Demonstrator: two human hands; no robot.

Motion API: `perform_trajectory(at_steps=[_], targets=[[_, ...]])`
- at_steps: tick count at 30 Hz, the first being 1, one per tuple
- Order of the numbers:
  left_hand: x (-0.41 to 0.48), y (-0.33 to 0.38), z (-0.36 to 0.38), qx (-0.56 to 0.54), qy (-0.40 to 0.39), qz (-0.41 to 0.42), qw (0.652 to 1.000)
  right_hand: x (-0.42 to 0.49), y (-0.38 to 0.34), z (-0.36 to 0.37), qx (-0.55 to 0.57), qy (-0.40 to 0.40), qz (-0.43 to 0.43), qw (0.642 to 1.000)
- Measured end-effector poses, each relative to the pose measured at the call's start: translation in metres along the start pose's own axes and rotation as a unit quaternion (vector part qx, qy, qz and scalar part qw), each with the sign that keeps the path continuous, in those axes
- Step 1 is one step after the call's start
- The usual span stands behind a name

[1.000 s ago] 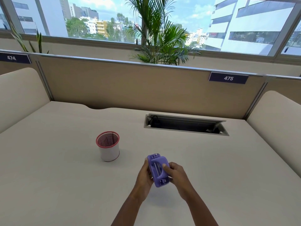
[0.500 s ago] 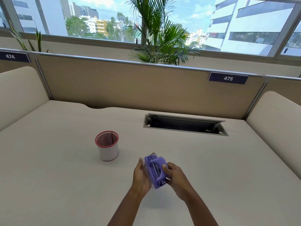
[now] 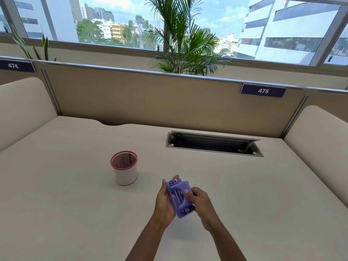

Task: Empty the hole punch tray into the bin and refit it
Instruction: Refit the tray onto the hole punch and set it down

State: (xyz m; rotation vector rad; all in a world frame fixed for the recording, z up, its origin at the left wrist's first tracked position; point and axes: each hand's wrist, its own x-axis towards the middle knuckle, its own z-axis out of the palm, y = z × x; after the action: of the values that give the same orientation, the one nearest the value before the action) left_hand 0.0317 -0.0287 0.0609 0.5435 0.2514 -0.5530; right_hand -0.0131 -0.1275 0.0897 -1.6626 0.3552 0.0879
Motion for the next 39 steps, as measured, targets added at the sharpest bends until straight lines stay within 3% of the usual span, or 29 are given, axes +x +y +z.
perform_trajectory(at_steps=[4, 7, 13, 17, 21, 25, 33, 39], targets=[[0.000, 0.001, 0.000, 0.024, 0.000, 0.006, 1.000, -0.001, 0.000, 0.000, -0.025, 0.010, -0.007, 1.000], [0.001, 0.001, -0.005, 0.102, 0.022, 0.041, 0.994, -0.002, 0.001, 0.000, -0.038, 0.017, -0.016, 0.999], [0.004, -0.004, -0.007, 0.285, 0.113, 0.144, 0.941, -0.003, 0.002, 0.001, -0.096, 0.017, -0.039, 0.995], [0.001, -0.003, -0.004, 0.288, 0.112, 0.142, 0.940, -0.003, 0.002, 0.000, -0.094, 0.026, -0.043, 0.994], [-0.008, -0.005, -0.002, 0.283, 0.046, 0.122, 0.950, -0.001, 0.001, -0.002, 0.004, 0.060, -0.010, 0.998], [-0.017, -0.015, -0.004, 0.381, -0.002, 0.073, 0.922, 0.005, 0.002, -0.010, 0.079, 0.110, 0.013, 0.991], [-0.011, -0.028, 0.001, 0.441, 0.077, 0.088, 0.890, 0.008, 0.012, -0.013, 0.062, 0.132, 0.007, 0.989], [-0.009, -0.026, 0.000, 0.420, 0.099, 0.103, 0.896, 0.008, 0.011, -0.015, 0.053, 0.111, -0.015, 0.992]])
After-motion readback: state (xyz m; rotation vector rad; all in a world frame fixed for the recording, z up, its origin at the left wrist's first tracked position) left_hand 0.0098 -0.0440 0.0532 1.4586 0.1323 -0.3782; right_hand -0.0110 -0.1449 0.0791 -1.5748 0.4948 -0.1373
